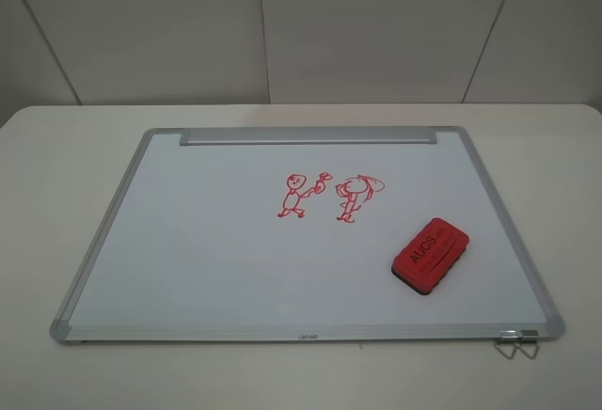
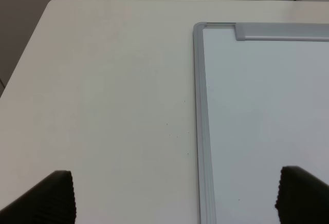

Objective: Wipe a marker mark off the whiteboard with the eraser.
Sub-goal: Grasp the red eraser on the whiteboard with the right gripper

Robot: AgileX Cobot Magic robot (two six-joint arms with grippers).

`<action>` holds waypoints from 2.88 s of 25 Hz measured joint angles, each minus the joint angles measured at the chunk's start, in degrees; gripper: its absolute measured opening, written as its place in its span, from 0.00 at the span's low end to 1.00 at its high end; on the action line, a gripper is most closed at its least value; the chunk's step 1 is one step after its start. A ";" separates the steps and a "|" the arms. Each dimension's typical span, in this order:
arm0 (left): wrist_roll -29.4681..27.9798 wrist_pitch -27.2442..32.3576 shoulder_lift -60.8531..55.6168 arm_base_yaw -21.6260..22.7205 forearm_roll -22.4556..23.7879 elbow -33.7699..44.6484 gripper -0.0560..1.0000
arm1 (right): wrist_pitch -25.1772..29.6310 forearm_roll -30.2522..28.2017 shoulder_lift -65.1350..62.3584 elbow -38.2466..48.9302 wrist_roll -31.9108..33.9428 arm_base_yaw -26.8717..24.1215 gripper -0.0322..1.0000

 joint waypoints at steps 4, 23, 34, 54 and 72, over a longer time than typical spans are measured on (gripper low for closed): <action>0.00 0.00 0.00 0.00 0.00 0.00 0.79 | 0.00 0.00 0.00 0.00 0.00 0.00 0.75; 0.00 0.00 0.00 0.00 0.00 0.00 0.79 | 0.00 0.00 0.00 0.00 0.00 0.00 0.75; 0.00 0.00 0.00 0.00 0.00 0.00 0.79 | 0.00 0.00 0.69 0.04 0.00 0.00 0.75; 0.00 0.00 0.00 0.00 0.00 0.00 0.79 | -6.44 -2.45 48.30 -5.82 12.41 8.38 0.75; 0.00 0.00 0.00 0.00 0.00 0.00 0.79 | -20.43 -1.23 94.29 -18.96 43.21 18.36 0.75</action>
